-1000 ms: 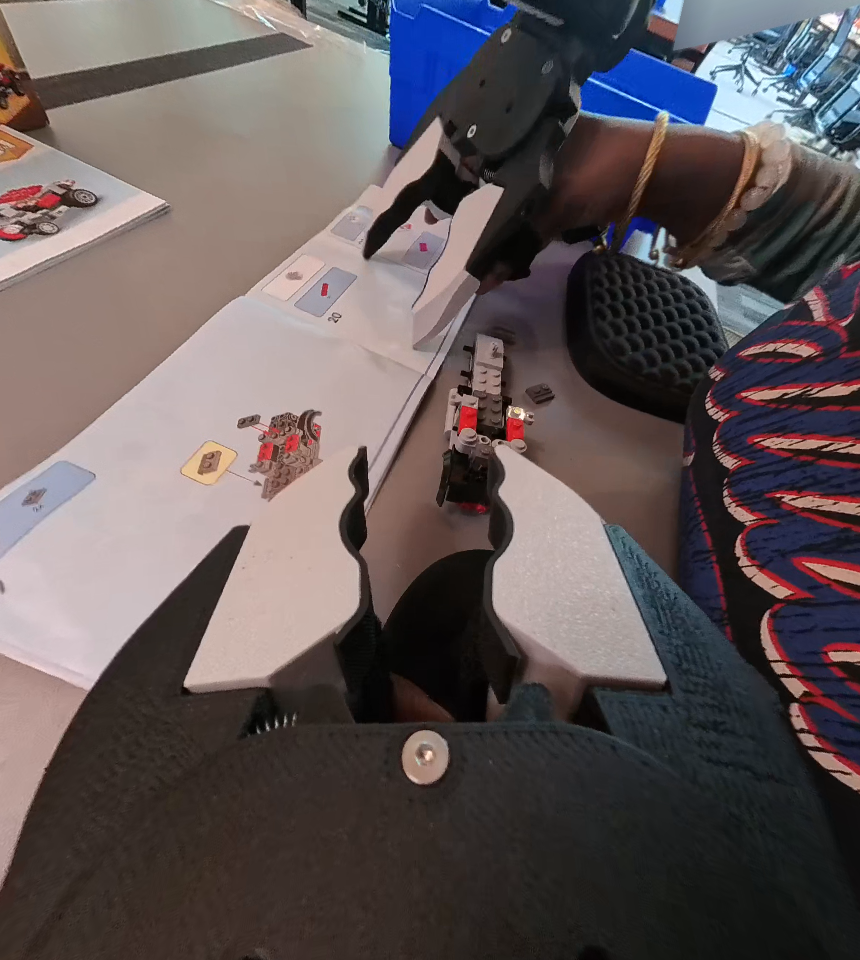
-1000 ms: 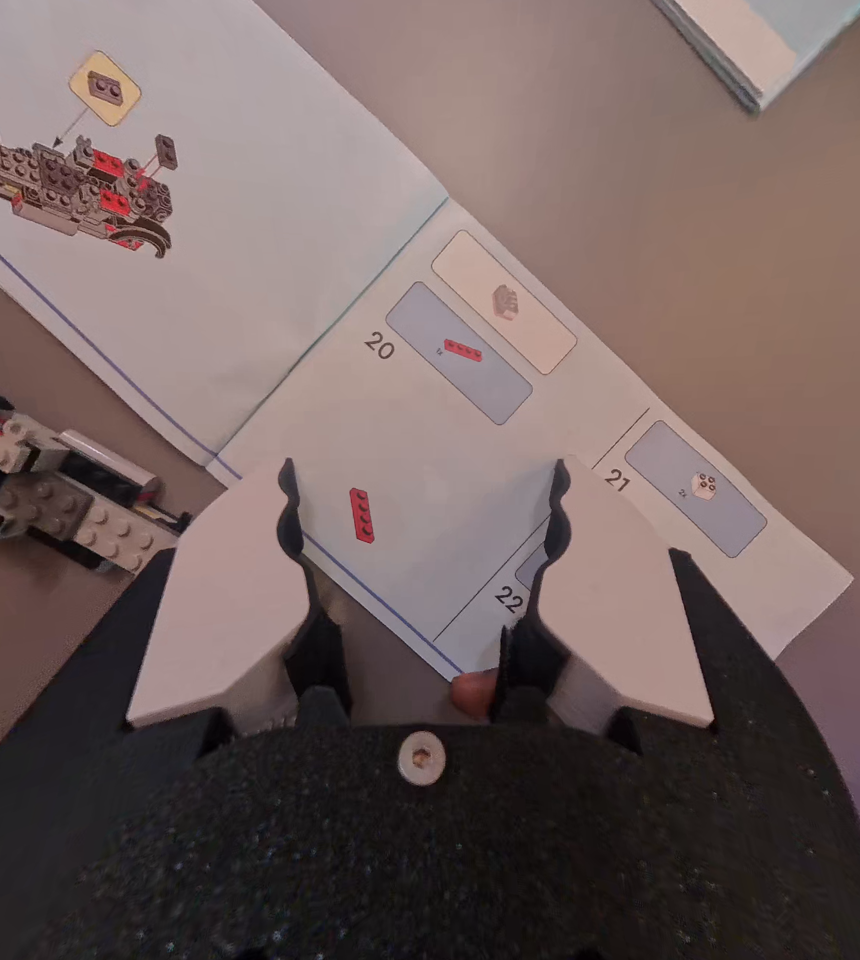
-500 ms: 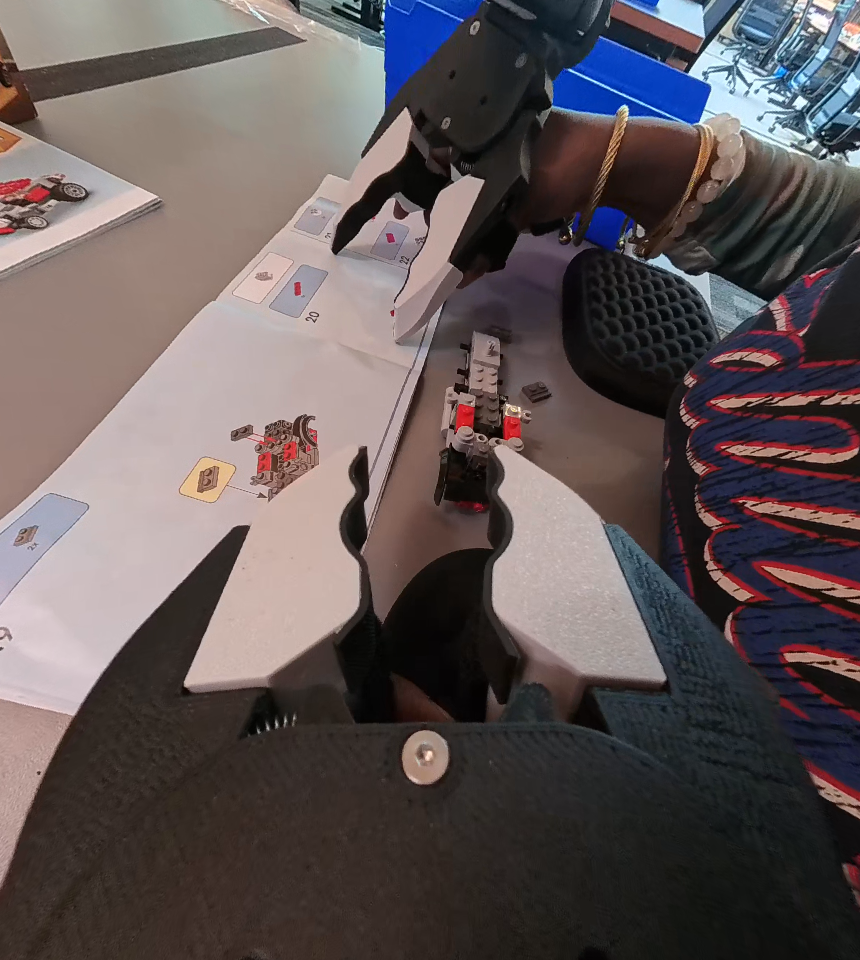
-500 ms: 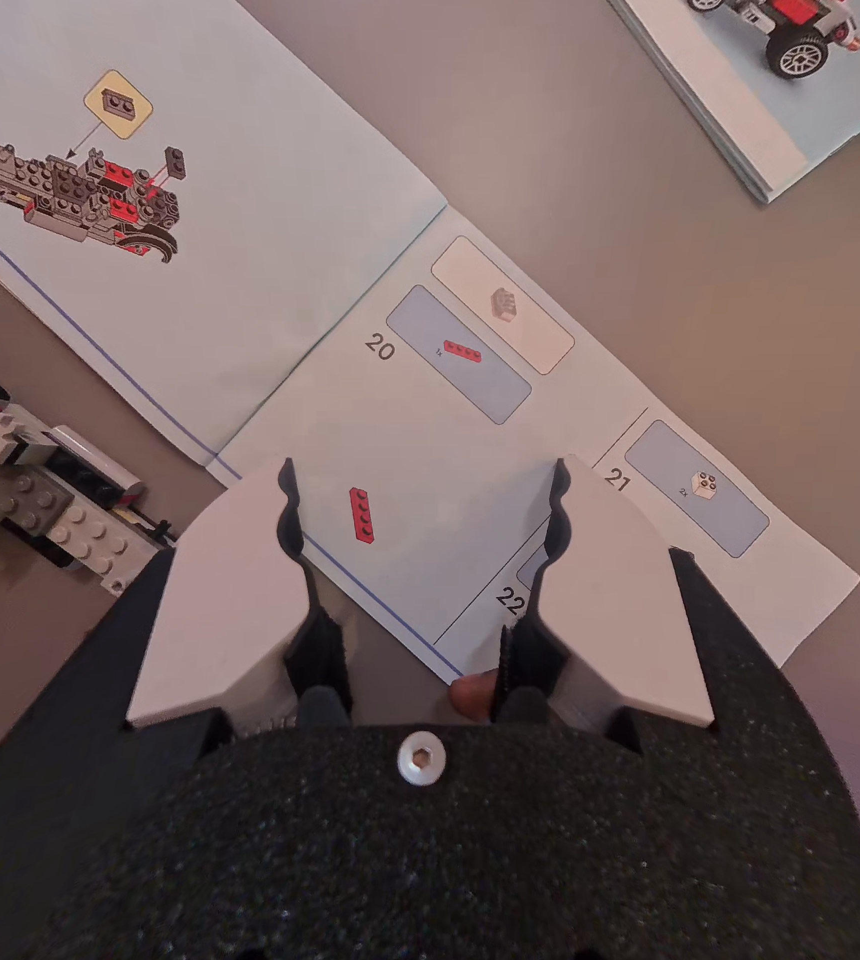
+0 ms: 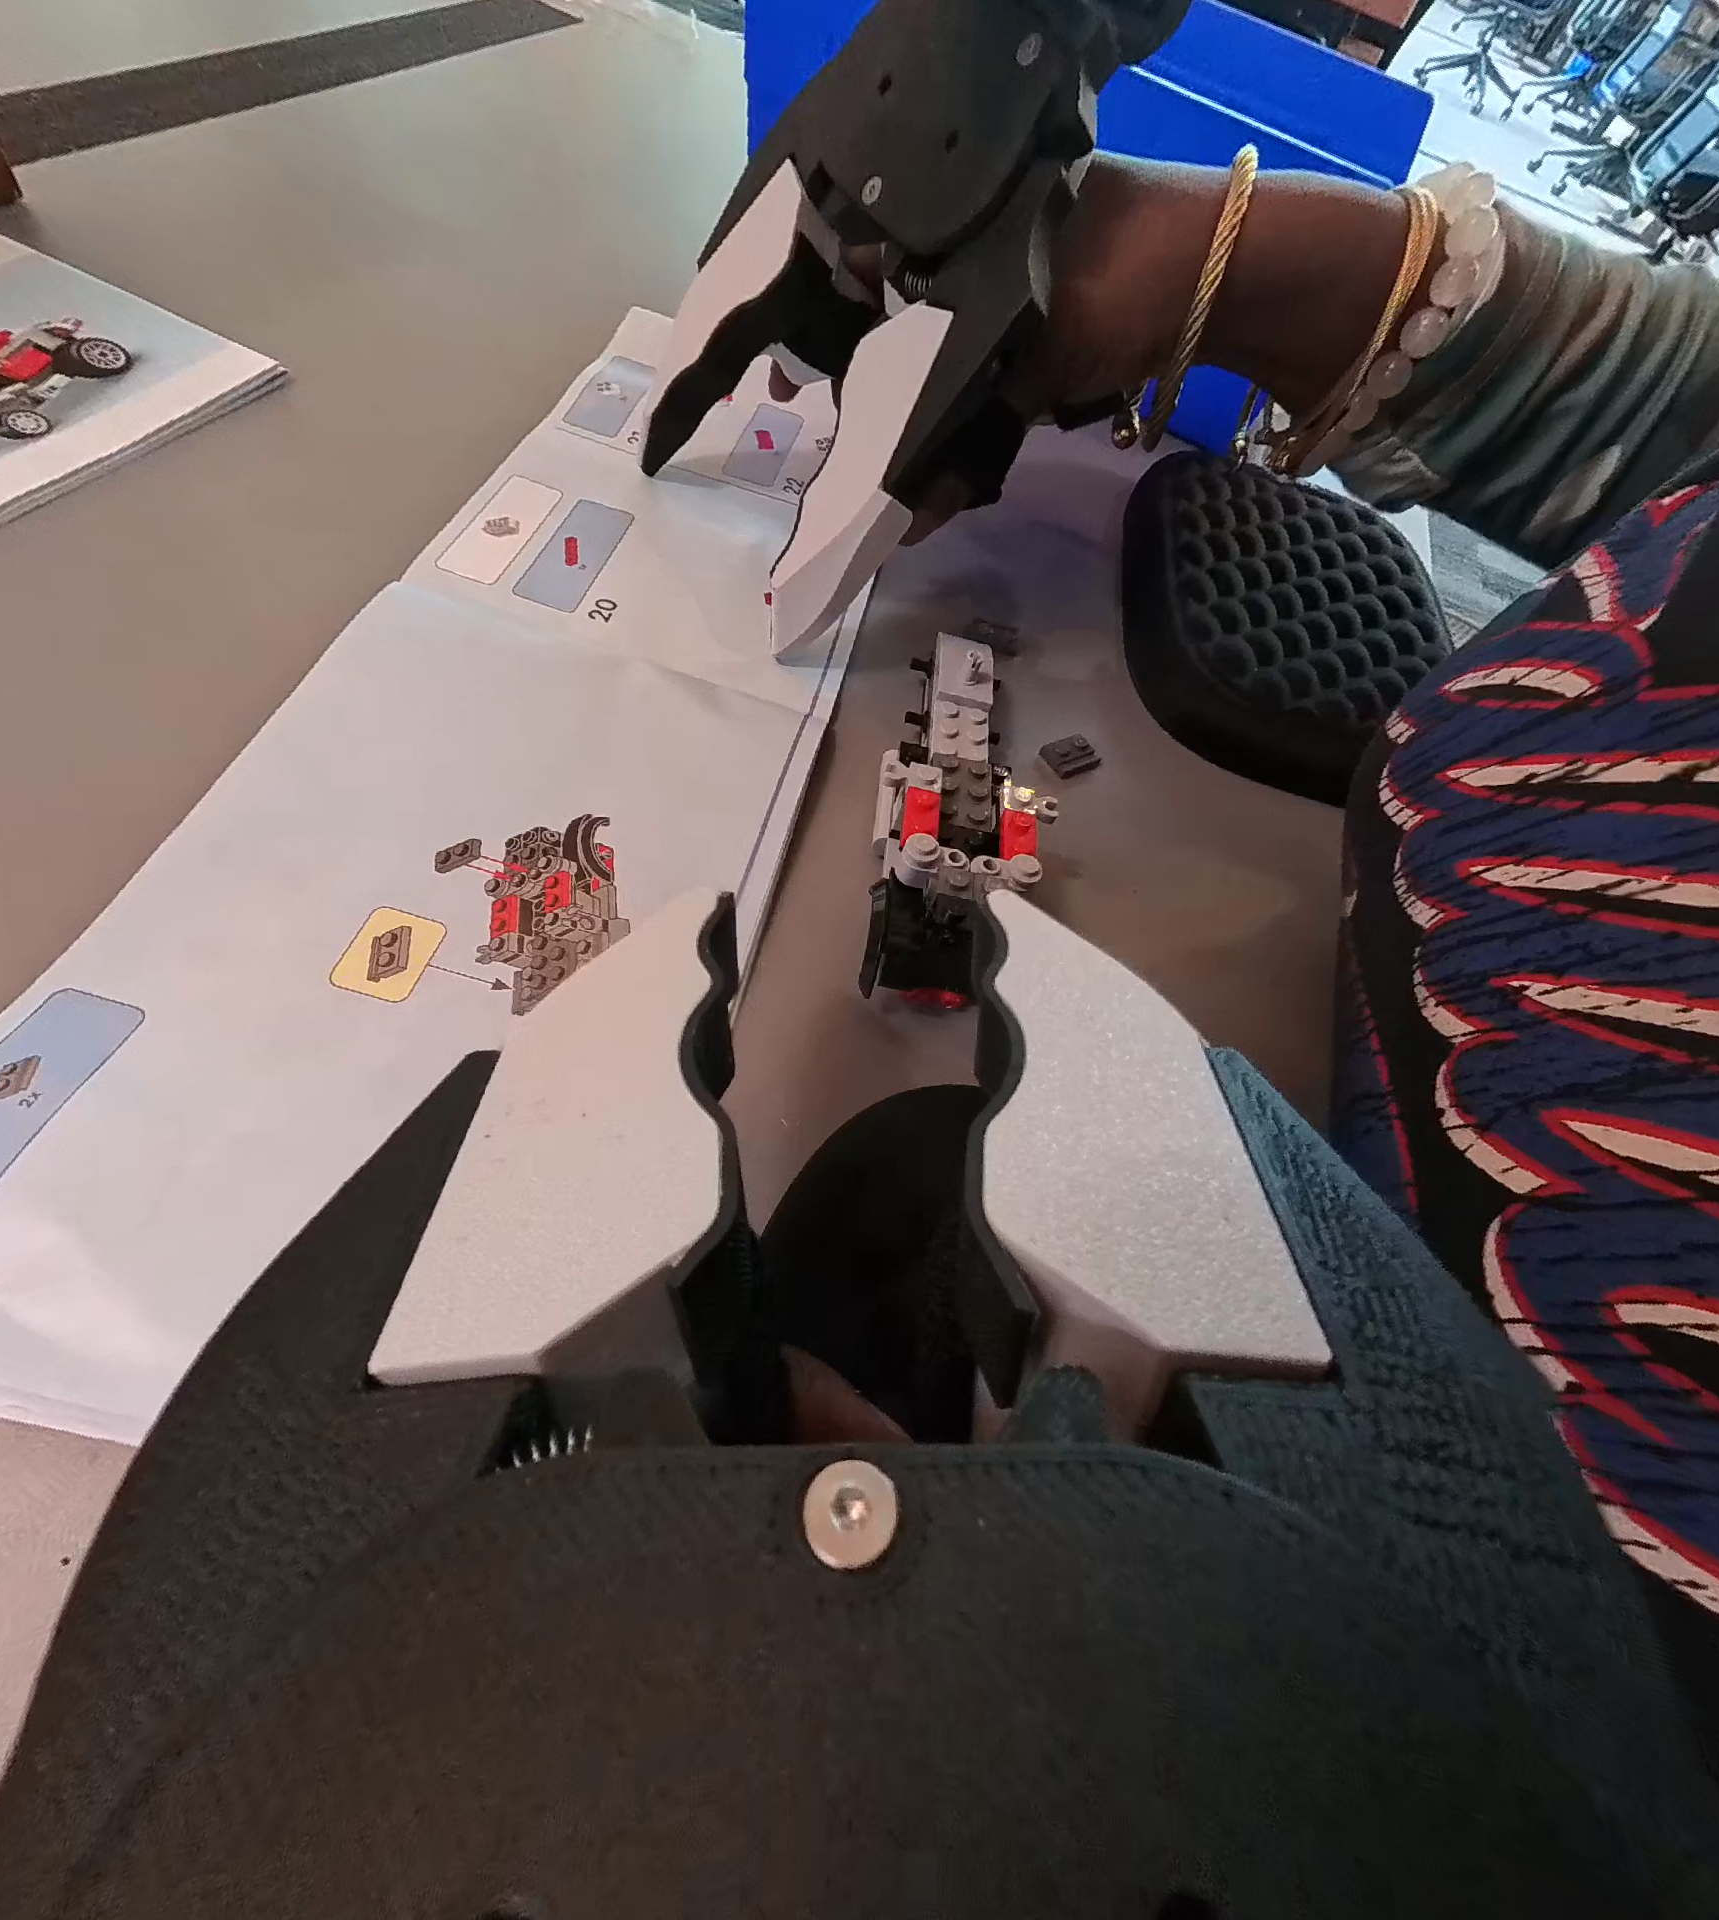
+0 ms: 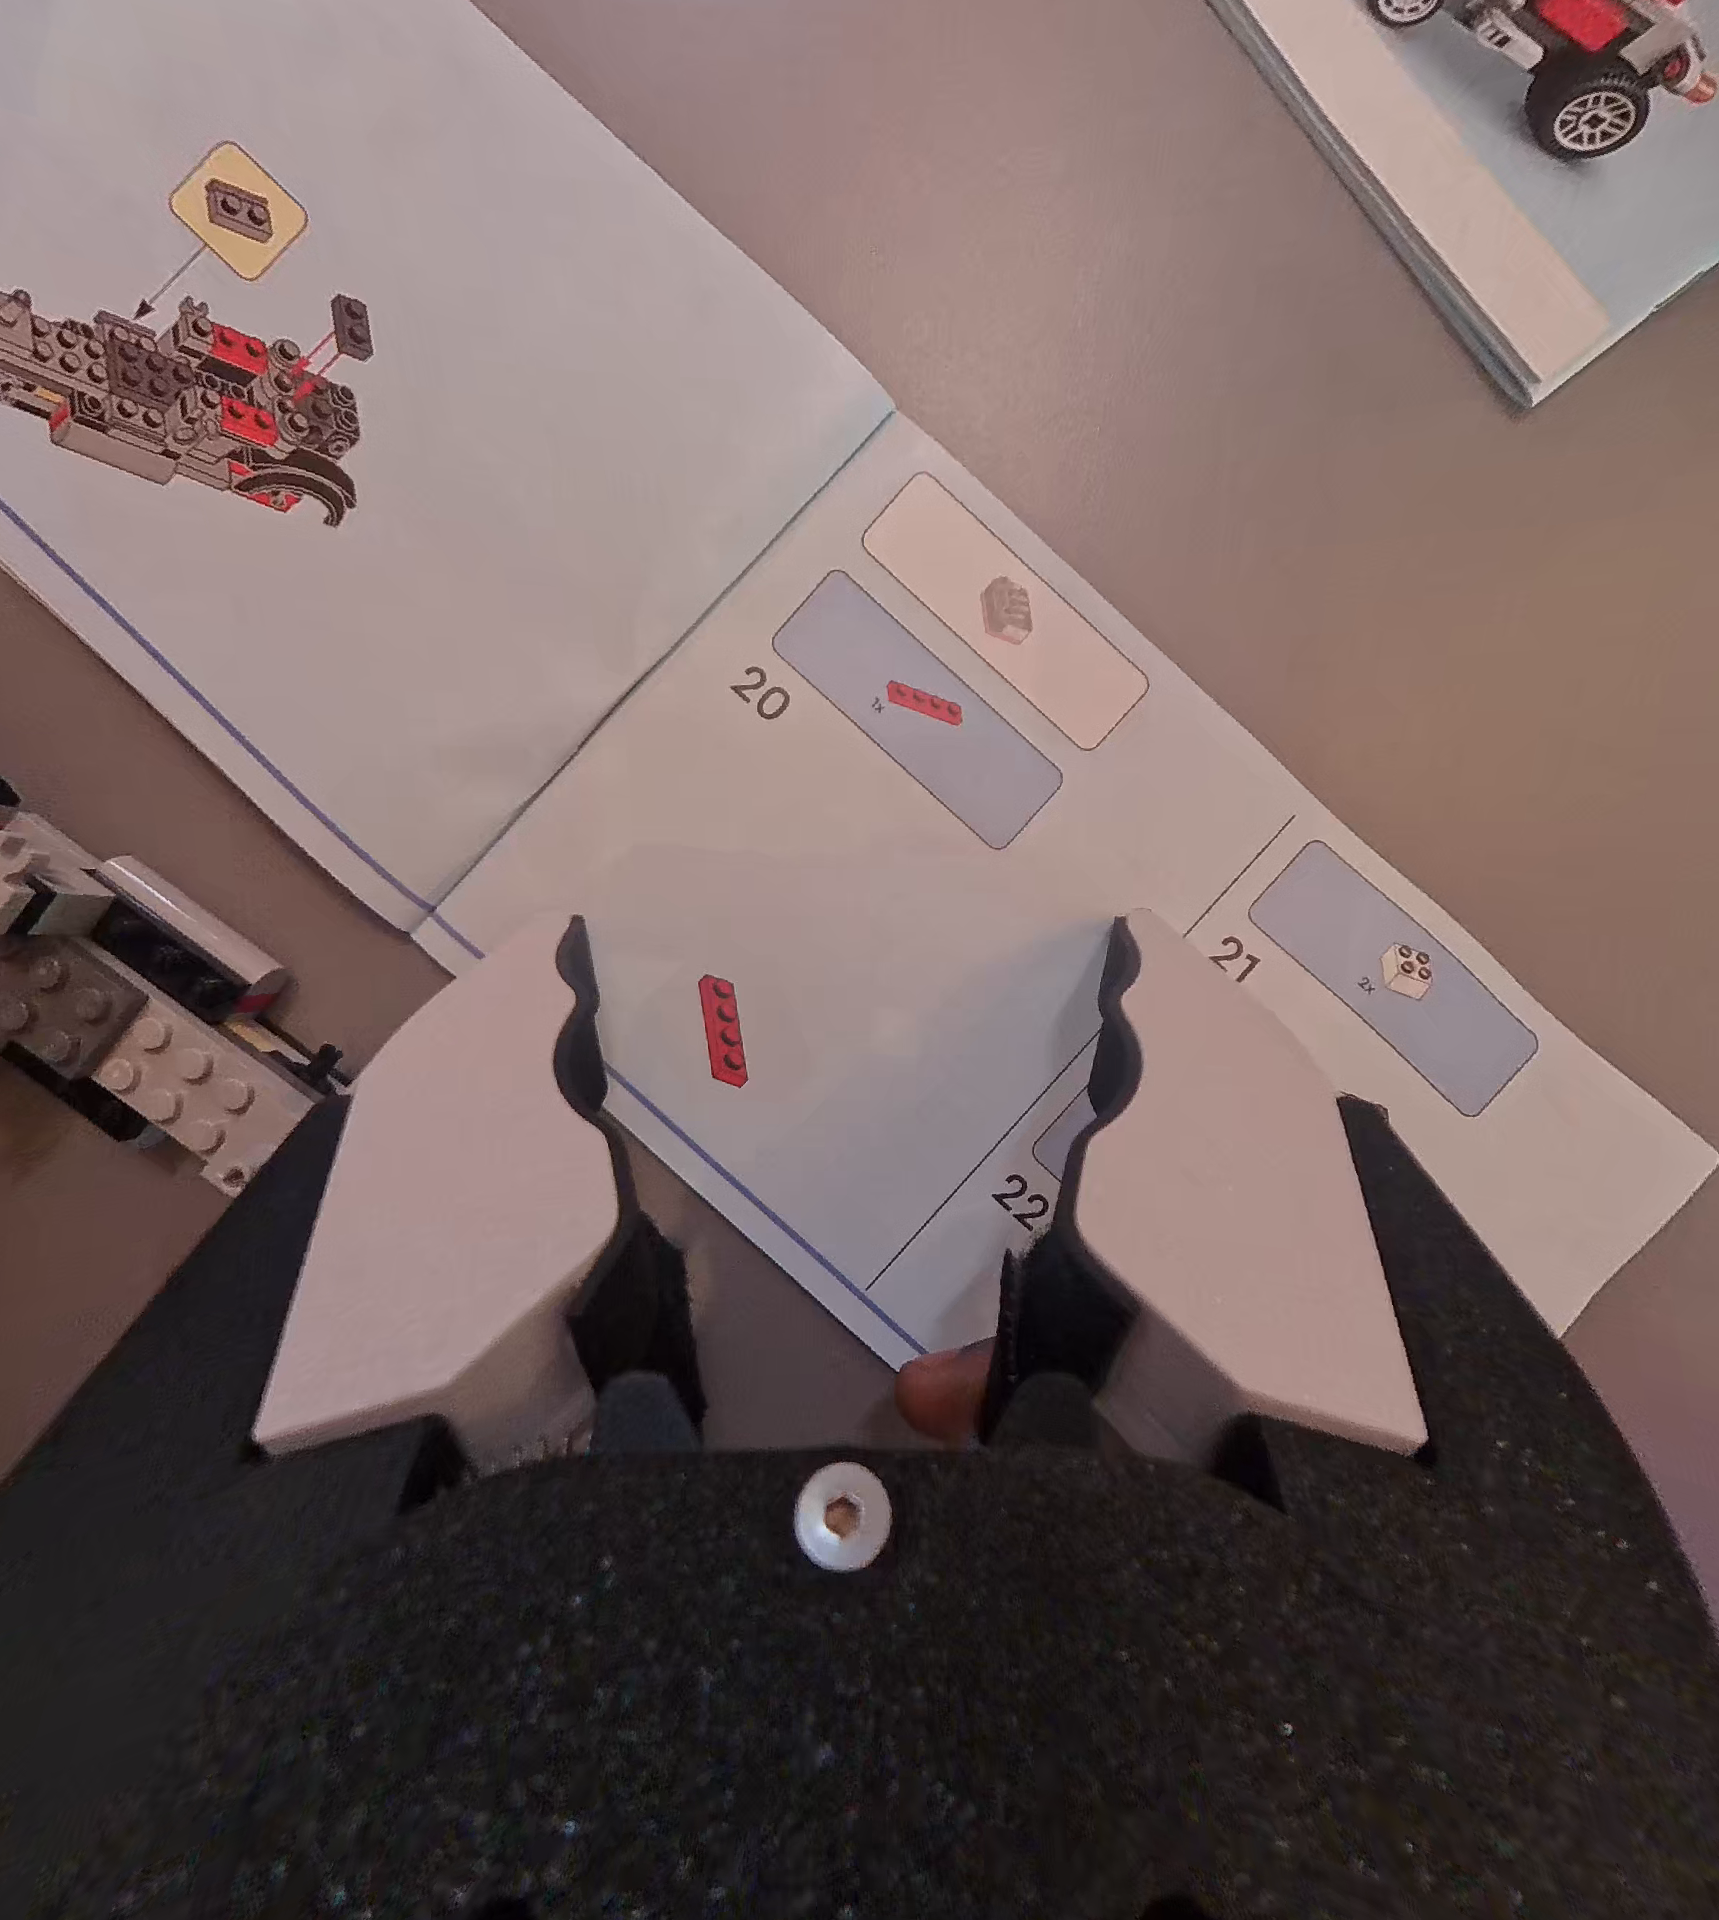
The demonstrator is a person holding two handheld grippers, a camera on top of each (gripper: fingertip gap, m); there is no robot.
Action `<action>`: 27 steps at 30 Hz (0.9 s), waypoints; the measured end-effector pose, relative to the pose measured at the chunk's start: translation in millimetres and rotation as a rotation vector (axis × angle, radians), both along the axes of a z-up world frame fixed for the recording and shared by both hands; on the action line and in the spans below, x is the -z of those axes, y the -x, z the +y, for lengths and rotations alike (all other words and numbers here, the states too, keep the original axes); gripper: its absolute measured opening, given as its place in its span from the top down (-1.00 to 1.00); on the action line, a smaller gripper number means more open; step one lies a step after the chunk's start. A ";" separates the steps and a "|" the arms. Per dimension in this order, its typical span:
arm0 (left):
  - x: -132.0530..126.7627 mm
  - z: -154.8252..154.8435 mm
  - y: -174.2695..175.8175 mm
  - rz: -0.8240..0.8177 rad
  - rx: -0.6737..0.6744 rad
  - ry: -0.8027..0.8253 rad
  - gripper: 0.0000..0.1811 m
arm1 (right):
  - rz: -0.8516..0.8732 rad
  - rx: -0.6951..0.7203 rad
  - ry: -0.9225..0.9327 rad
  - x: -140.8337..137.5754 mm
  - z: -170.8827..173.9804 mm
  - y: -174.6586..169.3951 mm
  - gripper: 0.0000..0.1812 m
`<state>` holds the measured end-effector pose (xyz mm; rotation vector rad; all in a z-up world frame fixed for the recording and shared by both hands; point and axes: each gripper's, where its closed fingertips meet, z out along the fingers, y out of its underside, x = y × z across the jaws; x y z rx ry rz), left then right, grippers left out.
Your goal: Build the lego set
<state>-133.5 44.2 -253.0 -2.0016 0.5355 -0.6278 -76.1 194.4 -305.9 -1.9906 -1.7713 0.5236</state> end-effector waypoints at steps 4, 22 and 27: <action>2.6 -0.3 -1.1 0.016 0.006 0.011 0.52 | 0.020 0.005 -0.002 -0.1 0.3 0.6 -0.03; 8.7 -0.5 -3.4 0.057 0.017 0.035 0.52 | 0.026 0.007 -0.004 0.1 0.9 0.9 -0.03; 9.4 -0.3 -3.5 0.063 0.016 0.037 0.52 | 0.037 0.010 -0.004 0.2 1.1 1.1 -0.03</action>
